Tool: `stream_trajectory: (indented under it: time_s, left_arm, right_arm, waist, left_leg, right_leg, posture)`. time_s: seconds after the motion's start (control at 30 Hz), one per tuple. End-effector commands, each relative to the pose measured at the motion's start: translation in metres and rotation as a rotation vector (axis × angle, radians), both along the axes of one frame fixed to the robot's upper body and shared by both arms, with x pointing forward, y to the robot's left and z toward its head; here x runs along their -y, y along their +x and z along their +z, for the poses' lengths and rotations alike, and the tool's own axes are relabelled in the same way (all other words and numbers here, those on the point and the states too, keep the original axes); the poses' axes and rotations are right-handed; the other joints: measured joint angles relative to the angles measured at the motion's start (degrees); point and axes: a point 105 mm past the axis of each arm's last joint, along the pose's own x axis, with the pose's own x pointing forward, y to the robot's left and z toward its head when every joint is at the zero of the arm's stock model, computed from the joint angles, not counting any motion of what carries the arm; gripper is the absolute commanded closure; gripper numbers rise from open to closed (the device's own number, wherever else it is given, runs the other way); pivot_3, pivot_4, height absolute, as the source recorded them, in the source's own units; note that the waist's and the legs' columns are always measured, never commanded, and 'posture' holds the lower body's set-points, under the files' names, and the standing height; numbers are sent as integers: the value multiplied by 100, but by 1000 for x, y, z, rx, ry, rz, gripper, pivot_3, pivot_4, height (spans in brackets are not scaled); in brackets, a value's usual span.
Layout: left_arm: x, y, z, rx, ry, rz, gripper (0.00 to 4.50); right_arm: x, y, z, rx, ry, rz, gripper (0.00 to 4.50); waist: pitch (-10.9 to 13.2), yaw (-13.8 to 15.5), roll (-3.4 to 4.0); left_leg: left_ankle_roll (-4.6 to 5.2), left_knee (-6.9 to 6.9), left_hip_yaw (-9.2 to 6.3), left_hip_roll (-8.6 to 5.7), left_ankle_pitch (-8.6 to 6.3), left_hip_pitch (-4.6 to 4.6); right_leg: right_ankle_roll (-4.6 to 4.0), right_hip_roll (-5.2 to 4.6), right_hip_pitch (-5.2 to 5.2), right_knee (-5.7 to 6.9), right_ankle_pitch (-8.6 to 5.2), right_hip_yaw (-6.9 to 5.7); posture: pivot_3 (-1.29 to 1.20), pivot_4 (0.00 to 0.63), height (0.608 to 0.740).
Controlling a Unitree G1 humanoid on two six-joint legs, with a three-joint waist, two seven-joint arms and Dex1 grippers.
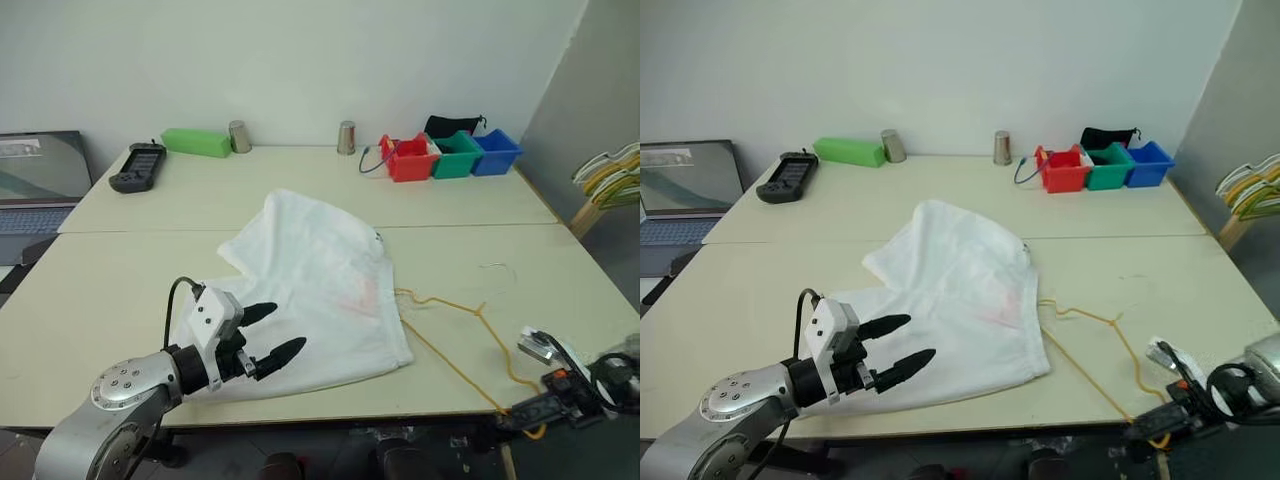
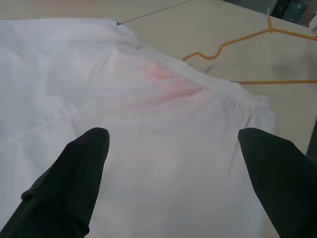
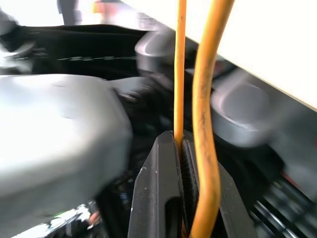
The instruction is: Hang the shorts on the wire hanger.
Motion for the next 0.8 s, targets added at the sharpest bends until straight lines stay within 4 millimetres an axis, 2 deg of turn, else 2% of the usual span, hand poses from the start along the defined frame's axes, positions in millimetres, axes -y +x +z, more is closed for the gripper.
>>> stream_trajectory:
  time_s: [0.03,0.17,0.37,0.5,0.57,0.67,0.8]
  left_arm:
    - [2,0,9,47,11,-11,59]
    - [3,0,9,49,14,-14,59]
    - [3,-1,6,60,58,-39,59]
    - [2,-1,5,63,57,-33,59]
    - [2,-3,3,60,59,-34,59]
    - [3,-4,3,60,56,-35,59]
    - [3,-4,3,67,60,-35,59]
  right_arm:
    - [-10,5,10,19,38,0,4500]
    - [-17,12,-3,10,23,-15,4500]
    - [-23,24,-17,0,-5,-48,4500]
    - [-23,36,-15,5,-5,-89,4500]
    - [-30,44,-8,29,25,-89,4500]
    - [-38,47,1,55,66,-59,4500]
    - [-40,50,-1,25,59,-74,4500]
  waist:
    - [7,22,-5]
    - [6,95,-5]
    - [13,139,3]
    - [12,147,2]
    - [12,137,2]
    - [13,146,4]
    - [13,158,2]
  left_leg:
    - [0,0,-1,0,0,-4]
    - [0,4,-8,0,0,-68]
    - [0,3,-8,-1,0,-74]
    - [0,3,-8,-2,0,-74]
    - [0,4,-7,-2,0,-72]
    - [1,3,-8,-1,0,-72]
    - [1,2,-10,-1,0,-76]
  right_leg:
    - [0,0,-1,-1,0,-1]
    - [41,0,-51,-7,24,-9]
    - [42,0,-55,-11,24,-8]
    - [42,0,-54,-13,24,-9]
    - [42,0,-53,-11,24,-8]
    - [42,1,-54,-9,24,-9]
    - [42,1,-54,-13,24,-11]
  posture:
    - [35,80,740]
    - [39,79,740]
    - [52,73,740]
    - [60,71,740]
    - [60,70,740]
    - [65,66,740]
    - [70,64,740]
